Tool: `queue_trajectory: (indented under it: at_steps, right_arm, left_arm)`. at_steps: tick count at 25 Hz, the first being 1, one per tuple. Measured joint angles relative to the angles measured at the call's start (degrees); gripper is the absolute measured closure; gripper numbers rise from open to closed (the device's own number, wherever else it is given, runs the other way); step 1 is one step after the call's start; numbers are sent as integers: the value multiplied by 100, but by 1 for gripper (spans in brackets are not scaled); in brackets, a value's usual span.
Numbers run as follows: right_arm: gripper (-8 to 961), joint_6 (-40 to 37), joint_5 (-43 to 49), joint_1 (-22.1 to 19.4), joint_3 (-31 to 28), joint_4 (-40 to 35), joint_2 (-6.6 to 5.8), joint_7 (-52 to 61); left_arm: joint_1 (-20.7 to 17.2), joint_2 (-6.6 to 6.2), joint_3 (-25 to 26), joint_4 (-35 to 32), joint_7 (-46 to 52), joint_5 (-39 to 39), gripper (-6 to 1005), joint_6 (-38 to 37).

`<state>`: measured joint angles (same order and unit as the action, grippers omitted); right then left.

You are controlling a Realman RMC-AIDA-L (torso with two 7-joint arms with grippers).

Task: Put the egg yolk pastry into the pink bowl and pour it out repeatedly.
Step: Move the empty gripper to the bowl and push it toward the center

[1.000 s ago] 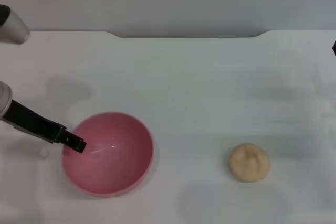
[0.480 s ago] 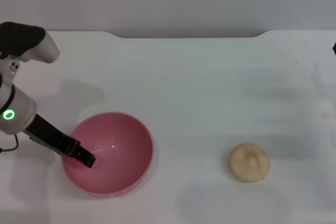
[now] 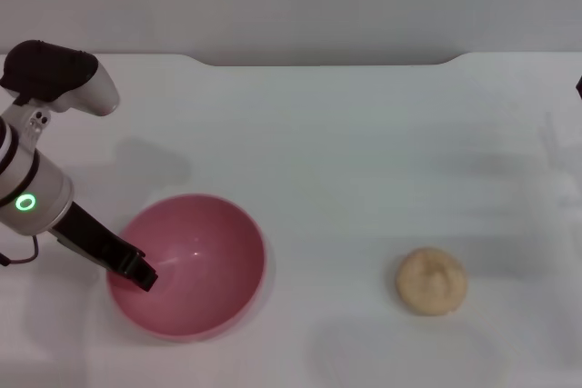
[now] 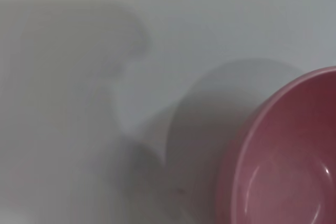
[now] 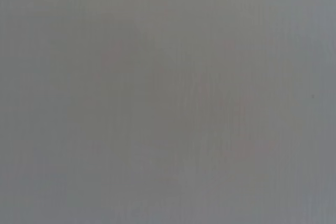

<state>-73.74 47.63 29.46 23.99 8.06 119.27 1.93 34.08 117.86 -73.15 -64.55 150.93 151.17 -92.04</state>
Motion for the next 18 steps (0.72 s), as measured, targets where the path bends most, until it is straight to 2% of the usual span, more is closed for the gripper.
queue_trajectory:
  at_steps: [4,11,14,18]
  right_arm:
    - [298,0,0,-2,3,8,0,0]
    - [299,0,0,9,5,26,0,66]
    - [298,89,0,65,7,26,-1,588]
    - [298,531,301,218,64,-268,-56,2161]
  left_arm:
    - [23,5,-3,-8,8,0,674,-14]
    - [25,9,-6,-25,7,1,819,-17]
    - [38,9,10,-48,10,0,881,-13]
    - [39,9,128,-188,72,-50,961,24]
